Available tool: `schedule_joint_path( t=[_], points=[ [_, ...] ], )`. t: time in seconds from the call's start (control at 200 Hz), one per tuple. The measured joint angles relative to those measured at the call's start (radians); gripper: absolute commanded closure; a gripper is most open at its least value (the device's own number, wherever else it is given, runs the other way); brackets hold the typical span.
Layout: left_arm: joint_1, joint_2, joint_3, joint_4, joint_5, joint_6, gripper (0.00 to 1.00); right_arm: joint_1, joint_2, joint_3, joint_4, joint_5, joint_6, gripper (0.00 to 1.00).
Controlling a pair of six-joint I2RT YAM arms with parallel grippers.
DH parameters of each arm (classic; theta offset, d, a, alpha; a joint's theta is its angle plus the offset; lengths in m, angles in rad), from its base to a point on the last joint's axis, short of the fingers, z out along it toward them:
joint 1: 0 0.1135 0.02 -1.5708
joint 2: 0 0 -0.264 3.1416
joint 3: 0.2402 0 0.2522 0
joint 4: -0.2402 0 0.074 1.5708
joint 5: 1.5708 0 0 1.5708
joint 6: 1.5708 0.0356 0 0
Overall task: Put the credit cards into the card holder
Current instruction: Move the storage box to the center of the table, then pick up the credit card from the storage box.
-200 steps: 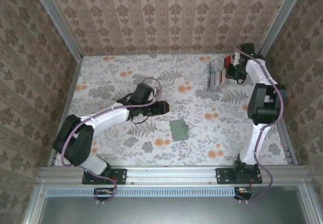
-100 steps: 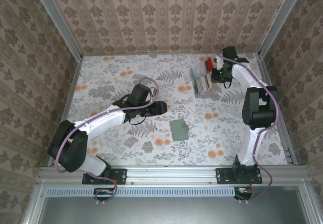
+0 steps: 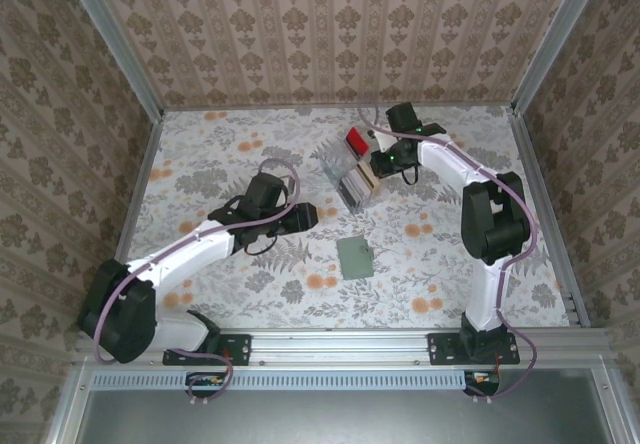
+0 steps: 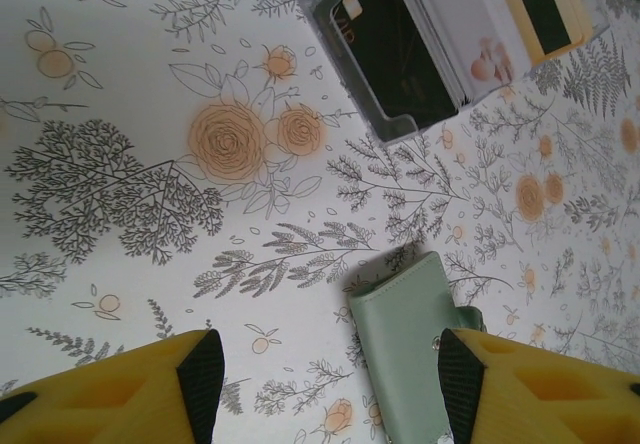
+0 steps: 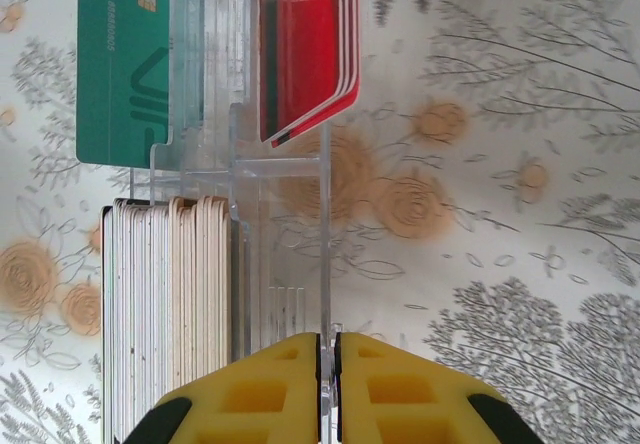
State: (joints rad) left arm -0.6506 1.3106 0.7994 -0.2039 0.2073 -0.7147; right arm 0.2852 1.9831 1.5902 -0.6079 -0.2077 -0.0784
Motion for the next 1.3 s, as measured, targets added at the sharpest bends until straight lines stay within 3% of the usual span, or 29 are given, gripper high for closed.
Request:
schedule_joint_path(
  t=[0.245, 0.42, 0.71, 0.935, 1.135, 1.3],
  points=[
    [0.011, -0.01, -0.01, -0.007, -0.006, 0.0, 0.38, 0.041, 0.0, 0.0, -0.001, -0.002, -0.085, 0.89],
    [0.016, -0.01, -0.013, -0.007, -0.006, 0.0, 0.38, 0.043, 0.0, 0.008, -0.015, 0.0, -0.095, 0.82],
    [0.019, -0.01, -0.014, -0.007, -0.006, 0.0, 0.37, 0.045, -0.014, 0.081, -0.143, 0.053, -0.015, 0.65],
    [0.024, -0.01, -0.014, -0.006, -0.011, 0.0, 0.37, 0.052, -0.079, 0.121, -0.196, 0.051, 0.043, 0.66],
    [0.031, -0.037, -0.04, -0.006, -0.048, -0.023, 0.34, 0.166, -0.105, 0.106, -0.199, 0.046, 0.097, 0.68],
    [0.064, -0.092, -0.087, -0.002, -0.074, -0.058, 0.32, 0.286, -0.093, 0.091, -0.2, 0.135, 0.126, 0.68]
  ],
)
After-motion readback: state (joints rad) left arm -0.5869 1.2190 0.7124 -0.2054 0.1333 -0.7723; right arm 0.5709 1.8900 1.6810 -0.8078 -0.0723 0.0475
